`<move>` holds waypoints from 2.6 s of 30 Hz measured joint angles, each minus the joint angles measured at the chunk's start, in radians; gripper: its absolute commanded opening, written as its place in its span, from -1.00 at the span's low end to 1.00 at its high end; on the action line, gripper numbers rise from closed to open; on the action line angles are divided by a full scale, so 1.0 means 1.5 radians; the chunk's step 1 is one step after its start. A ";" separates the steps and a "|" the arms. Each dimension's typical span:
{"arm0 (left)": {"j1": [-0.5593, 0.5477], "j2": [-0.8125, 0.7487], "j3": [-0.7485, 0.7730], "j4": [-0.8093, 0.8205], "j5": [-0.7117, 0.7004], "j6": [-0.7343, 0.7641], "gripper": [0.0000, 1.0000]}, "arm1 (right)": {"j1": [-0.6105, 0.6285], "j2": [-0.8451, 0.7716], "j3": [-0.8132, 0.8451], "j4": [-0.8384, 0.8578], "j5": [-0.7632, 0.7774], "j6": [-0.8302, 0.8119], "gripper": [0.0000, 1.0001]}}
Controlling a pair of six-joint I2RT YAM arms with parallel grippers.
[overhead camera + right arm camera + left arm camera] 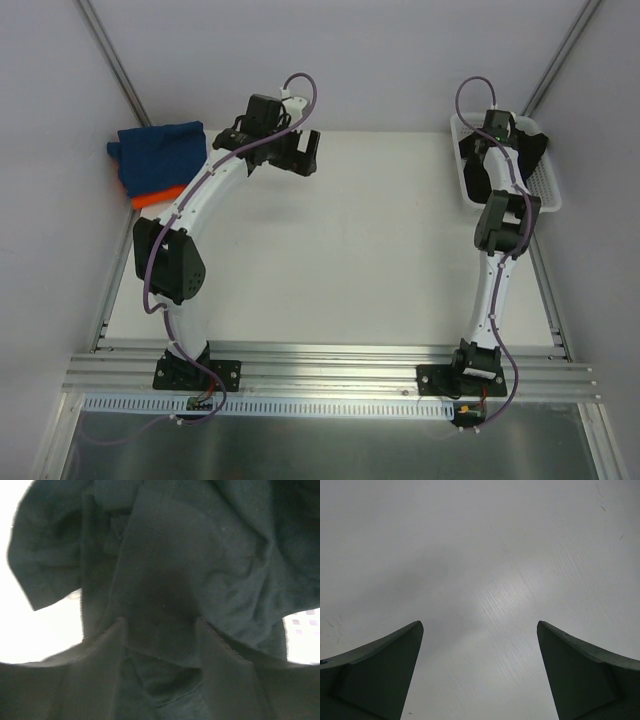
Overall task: Fold and stack the t-shirts
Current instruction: Grab the tshirt from the pile, then move the tshirt to the center of the board
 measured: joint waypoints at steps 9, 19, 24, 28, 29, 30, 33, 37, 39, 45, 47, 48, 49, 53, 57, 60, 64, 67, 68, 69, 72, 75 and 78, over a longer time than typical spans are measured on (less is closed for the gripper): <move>-0.016 0.000 0.003 -0.001 0.000 0.000 0.98 | 0.001 0.011 0.011 0.018 0.045 -0.035 -0.99; -0.015 0.011 0.025 0.001 -0.001 0.001 0.98 | 0.001 -0.060 0.011 0.012 0.011 -0.023 -0.99; -0.002 0.021 0.025 -0.001 0.001 -0.012 0.98 | 0.002 -0.195 0.009 0.010 -0.049 -0.001 -0.99; 0.041 0.019 0.025 0.000 0.020 -0.060 0.98 | 0.013 -0.311 0.006 0.010 -0.137 0.023 -0.99; 0.061 0.018 0.024 0.000 0.026 -0.076 0.98 | 0.019 -0.335 0.007 0.009 -0.165 0.027 -0.99; 0.080 0.014 0.021 0.001 0.035 -0.090 0.99 | 0.030 -0.355 0.011 0.008 -0.189 0.029 -0.99; 0.153 -0.011 -0.004 0.000 0.051 -0.122 0.98 | 0.072 -0.397 0.014 0.001 -0.247 0.033 -0.99; 0.232 -0.070 -0.051 0.003 0.052 -0.144 0.98 | 0.154 -0.428 0.014 -0.009 -0.298 0.034 -0.99; 0.250 -0.106 -0.077 0.001 0.053 -0.152 0.98 | 0.195 -0.438 0.014 -0.014 -0.314 0.034 -0.99; 0.252 -0.184 -0.135 0.005 0.053 -0.162 0.98 | 0.284 -0.454 0.047 -0.020 -0.342 0.046 -0.99; 0.252 -0.200 -0.151 0.007 0.053 -0.164 0.98 | 0.306 -0.463 0.058 -0.012 -0.351 0.061 -1.00; 0.252 -0.207 -0.160 0.007 0.052 -0.165 0.98 | 0.317 -0.468 0.067 -0.009 -0.356 0.071 -0.99; 0.252 -0.212 -0.165 0.007 0.052 -0.165 0.98 | 0.325 -0.471 0.076 -0.003 -0.360 0.080 -0.99; 0.253 -0.230 -0.179 0.008 0.038 -0.166 0.98 | 0.358 -0.480 0.119 0.043 -0.365 0.128 -0.99; 0.261 -0.250 -0.190 0.012 0.033 -0.166 0.98 | 0.391 -0.485 0.163 0.102 -0.371 0.168 -0.99; 0.283 -0.268 -0.199 0.018 0.027 -0.166 0.98 | 0.411 -0.495 0.172 0.144 -0.380 0.201 -0.99; 0.318 -0.291 -0.214 0.021 0.017 -0.166 0.98 | 0.431 -0.498 0.174 0.184 -0.402 0.257 -0.99; 0.351 -0.307 -0.217 0.021 0.017 -0.167 0.98 | 0.439 -0.513 0.115 0.203 -0.424 0.294 -0.99; 0.359 -0.312 -0.217 0.021 0.016 -0.167 0.98 | 0.442 -0.520 0.084 0.203 -0.435 0.306 -0.99; 0.367 -0.318 -0.217 0.021 0.017 -0.167 0.98 | 0.444 -0.527 0.038 0.208 -0.448 0.319 -0.99; 0.379 -0.334 -0.217 0.021 0.017 -0.167 0.98 | 0.449 -0.535 -0.087 0.200 -0.484 0.343 -0.99; 0.380 -0.354 -0.217 0.021 0.024 -0.167 0.98 | 0.452 -0.513 -0.238 0.172 -0.516 0.356 -0.99; 0.380 -0.371 -0.217 0.020 0.037 -0.167 0.98 | 0.451 -0.470 -0.346 0.125 -0.518 0.358 -0.99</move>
